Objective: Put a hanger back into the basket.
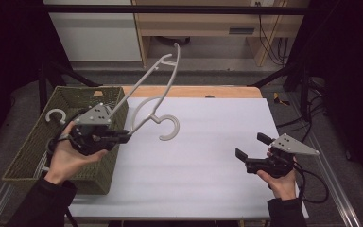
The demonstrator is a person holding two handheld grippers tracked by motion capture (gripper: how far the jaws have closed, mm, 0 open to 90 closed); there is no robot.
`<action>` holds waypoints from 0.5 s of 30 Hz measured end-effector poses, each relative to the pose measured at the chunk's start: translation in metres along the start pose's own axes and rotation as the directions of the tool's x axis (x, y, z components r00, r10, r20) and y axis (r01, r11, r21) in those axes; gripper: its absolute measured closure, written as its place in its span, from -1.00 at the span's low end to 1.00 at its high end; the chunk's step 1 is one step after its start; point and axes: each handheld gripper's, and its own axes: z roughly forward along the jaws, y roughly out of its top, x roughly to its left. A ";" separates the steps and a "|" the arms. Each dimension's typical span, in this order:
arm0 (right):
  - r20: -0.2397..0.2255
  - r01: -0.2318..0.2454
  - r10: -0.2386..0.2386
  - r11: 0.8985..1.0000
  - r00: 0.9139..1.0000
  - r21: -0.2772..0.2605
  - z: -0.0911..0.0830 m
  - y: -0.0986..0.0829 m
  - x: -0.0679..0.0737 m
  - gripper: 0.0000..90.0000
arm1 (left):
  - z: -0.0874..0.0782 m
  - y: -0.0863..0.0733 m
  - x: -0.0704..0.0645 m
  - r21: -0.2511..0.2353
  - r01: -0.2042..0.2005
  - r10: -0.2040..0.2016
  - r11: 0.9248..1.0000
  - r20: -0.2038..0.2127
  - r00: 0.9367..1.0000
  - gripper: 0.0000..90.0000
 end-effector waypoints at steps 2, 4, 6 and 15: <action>-0.001 -0.001 0.001 1.000 1.000 0.000 0.000 0.000 0.000 -0.92 | -0.004 -0.004 0.007 0.002 0.014 -0.014 1.000 -0.003 1.000 0.83; -0.002 -0.001 0.001 1.000 1.000 0.000 0.000 0.000 0.000 -0.92 | -0.009 -0.009 0.015 0.007 0.025 -0.025 1.000 -0.004 1.000 0.83; -0.002 -0.002 0.002 1.000 1.000 0.001 0.000 0.000 0.000 -0.92 | -0.013 -0.015 0.024 0.013 0.035 -0.035 0.999 -0.012 0.999 0.83; 0.002 0.000 0.000 1.000 1.000 0.008 0.002 -0.001 0.000 -0.92 | -0.028 -0.041 0.059 0.086 0.058 -0.056 0.995 -0.028 0.998 0.83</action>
